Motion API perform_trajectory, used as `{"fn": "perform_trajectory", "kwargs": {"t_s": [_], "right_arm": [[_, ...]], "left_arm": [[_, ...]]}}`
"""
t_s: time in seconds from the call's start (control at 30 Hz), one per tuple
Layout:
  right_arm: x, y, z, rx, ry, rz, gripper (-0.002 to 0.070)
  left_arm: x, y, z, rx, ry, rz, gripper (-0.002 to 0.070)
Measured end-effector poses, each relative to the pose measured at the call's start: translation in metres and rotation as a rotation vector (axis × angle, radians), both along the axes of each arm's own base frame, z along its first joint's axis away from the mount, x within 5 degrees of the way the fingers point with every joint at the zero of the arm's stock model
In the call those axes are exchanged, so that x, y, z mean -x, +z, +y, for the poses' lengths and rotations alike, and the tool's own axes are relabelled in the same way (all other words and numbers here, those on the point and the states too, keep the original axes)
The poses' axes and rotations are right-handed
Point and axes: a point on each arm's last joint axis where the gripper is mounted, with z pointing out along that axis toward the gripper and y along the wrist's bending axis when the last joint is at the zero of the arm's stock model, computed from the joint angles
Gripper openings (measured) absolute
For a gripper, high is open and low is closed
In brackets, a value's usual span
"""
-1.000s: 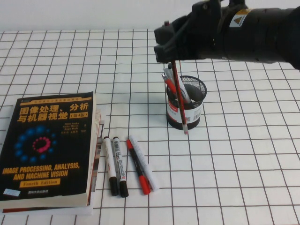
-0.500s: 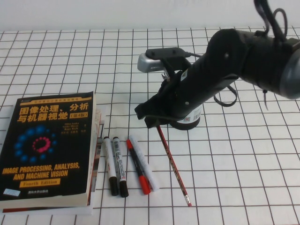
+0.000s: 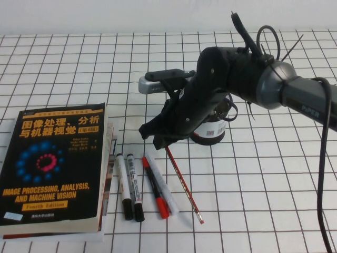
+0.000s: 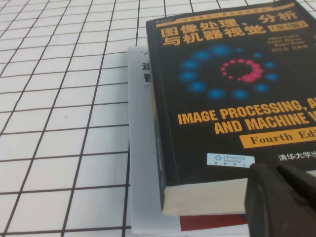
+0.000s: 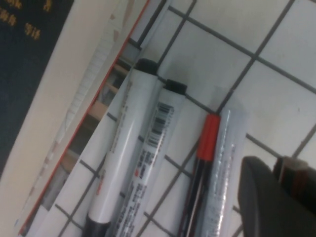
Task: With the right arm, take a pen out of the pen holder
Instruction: 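Take a marker out of the pen holder and lay it on the table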
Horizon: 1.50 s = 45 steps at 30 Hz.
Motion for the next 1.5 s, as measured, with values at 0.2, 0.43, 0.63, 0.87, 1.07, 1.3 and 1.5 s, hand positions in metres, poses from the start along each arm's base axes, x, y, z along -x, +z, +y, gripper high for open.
{"fn": "perform_trajectory", "kwargs": {"t_s": [0.2, 0.43, 0.63, 0.87, 1.07, 1.3, 1.5], "right_arm": [[-0.008, -0.012, 0.004, -0.008, -0.018, -0.026, 0.0018], [-0.011, -0.020, 0.006, -0.006, -0.024, -0.025, 0.0018], [-0.011, -0.021, 0.006, -0.005, -0.026, -0.025, 0.0024], [-0.012, -0.021, 0.006, -0.010, -0.030, -0.034, 0.0171], [-0.012, -0.021, 0.006, -0.011, -0.030, -0.035, 0.0228], [0.004, 0.024, 0.009, -0.036, 0.012, -0.136, 0.0211], [0.046, 0.082, -0.004, -0.068, 0.059, -0.235, 0.0069]], "left_arm": [[0.000, 0.000, 0.000, 0.000, 0.000, 0.000, -0.0004], [0.000, 0.000, 0.000, 0.000, 0.000, 0.000, -0.0004], [0.000, 0.000, 0.000, 0.000, 0.000, 0.000, -0.0004], [0.000, 0.000, 0.000, 0.000, 0.000, 0.000, -0.0004], [0.000, 0.000, 0.000, 0.000, 0.000, 0.000, -0.0004], [0.000, 0.000, 0.000, 0.000, 0.000, 0.000, -0.0004], [0.000, 0.000, 0.000, 0.000, 0.000, 0.000, -0.0004]]}}
